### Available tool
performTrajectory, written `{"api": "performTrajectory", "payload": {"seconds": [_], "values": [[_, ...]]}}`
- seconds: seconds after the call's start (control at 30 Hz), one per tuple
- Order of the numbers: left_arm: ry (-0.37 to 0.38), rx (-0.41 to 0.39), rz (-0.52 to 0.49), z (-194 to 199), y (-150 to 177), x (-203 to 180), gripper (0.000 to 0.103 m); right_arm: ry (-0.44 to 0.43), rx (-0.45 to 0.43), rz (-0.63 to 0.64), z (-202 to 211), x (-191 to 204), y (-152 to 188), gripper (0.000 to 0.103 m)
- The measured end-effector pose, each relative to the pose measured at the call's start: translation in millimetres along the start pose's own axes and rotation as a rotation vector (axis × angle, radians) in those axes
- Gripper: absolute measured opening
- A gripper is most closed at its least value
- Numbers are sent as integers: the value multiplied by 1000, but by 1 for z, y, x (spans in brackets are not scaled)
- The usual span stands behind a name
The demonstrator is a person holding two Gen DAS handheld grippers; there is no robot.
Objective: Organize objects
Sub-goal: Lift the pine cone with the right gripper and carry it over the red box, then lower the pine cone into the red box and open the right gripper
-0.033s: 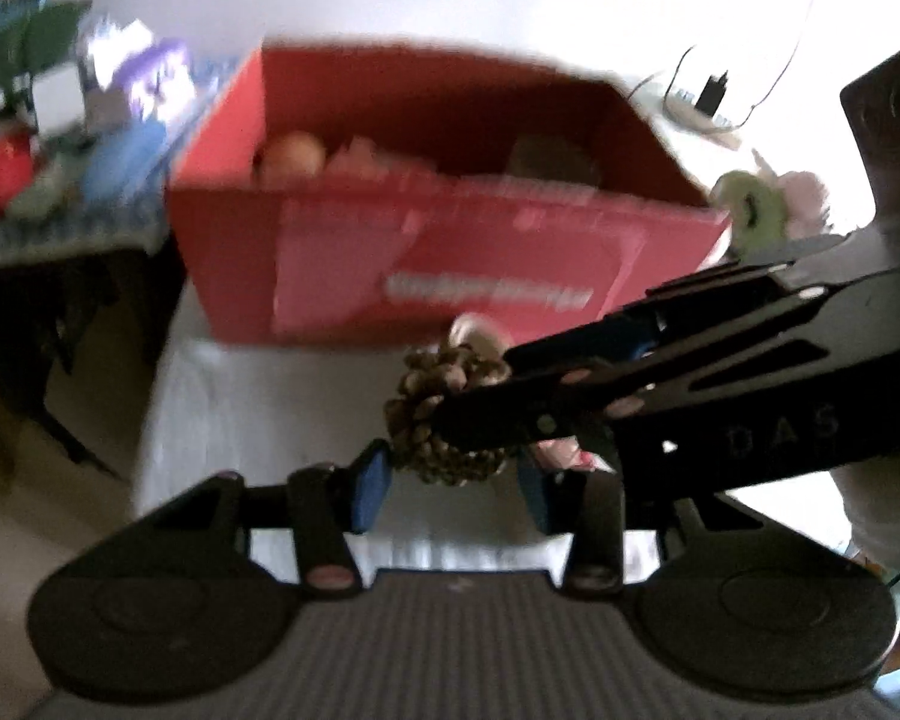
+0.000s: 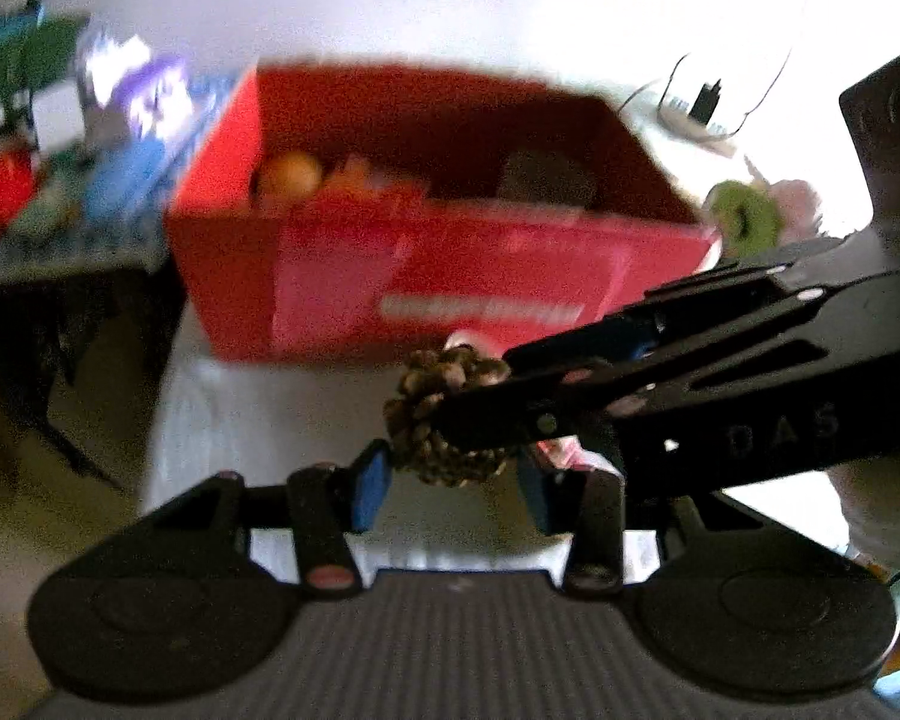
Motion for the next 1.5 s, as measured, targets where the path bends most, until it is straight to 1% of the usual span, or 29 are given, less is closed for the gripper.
{"api": "performTrajectory", "payload": {"seconds": [0.1, 0.17, 0.37, 0.47, 0.57, 0.63, 0.7, 0.73, 0.77, 0.83, 0.9, 1.0, 1.07, 1.17, 1.27, 1.37, 1.4, 1.5], "values": [[-2, -67, -34, 19, -27, -13, 44, 7, -68, 16, 25, -2, -17, 40], [11, -105, -67, 28, -47, -23, 44, 18, -121, 23, 43, -6, -29, 40], [86, -188, -148, 26, -106, -49, 44, 83, -233, -28, 81, -32, -65, 40], [153, -184, -170, 8, -131, -56, 44, 154, -246, -67, 85, -53, -80, 40], [234, -140, -167, -22, -149, -57, 44, 221, -218, -123, 79, -77, -91, 40], [278, -104, -170, -41, -155, -57, 44, 245, -172, -173, 70, -95, -95, 40], [323, -43, -178, -63, -153, -56, 45, 264, -108, -225, 59, -111, -94, 40], [334, -20, -185, -72, -151, -56, 44, 284, -84, -237, 56, -117, -93, 40], [333, 0, -201, -81, -149, -54, 42, 313, -54, -242, 51, -123, -94, 40], [333, 23, -232, -88, -140, -52, 42, 358, 5, -244, 42, -132, -95, 40], [346, 42, -257, -93, -132, -48, 42, 371, 79, -232, 38, -135, -91, 40], [332, 44, -283, -100, -126, -35, 42, 381, 221, -155, 21, -132, -88, 40], [311, 47, -283, -104, -126, -21, 42, 402, 302, -102, 10, -134, -85, 40], [278, 56, -268, -112, -130, -3, 42, 423, 437, -15, -7, -137, -80, 40], [250, 60, -249, -118, -135, 11, 42, 447, 586, 75, -26, -140, -68, 40], [251, 69, -222, -124, -139, 21, 42, 446, 721, 131, -37, -140, -53, 40], [252, 71, -215, -127, -140, 22, 42, 437, 733, 129, -38, -140, -53, 38], [232, 73, -211, -132, -143, 25, 42, 430, 779, 137, -39, -140, -49, 38]]}}
Point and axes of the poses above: each gripper's, at about its wrist camera, not at the fingertips, and z roughly against the way its jaws point, x to its left, y to its underside, the point moved 9 cm from there along -z, roughly the way its jaws point, and after that the axes turned 8 degrees about -y, right-handed, at the moved point
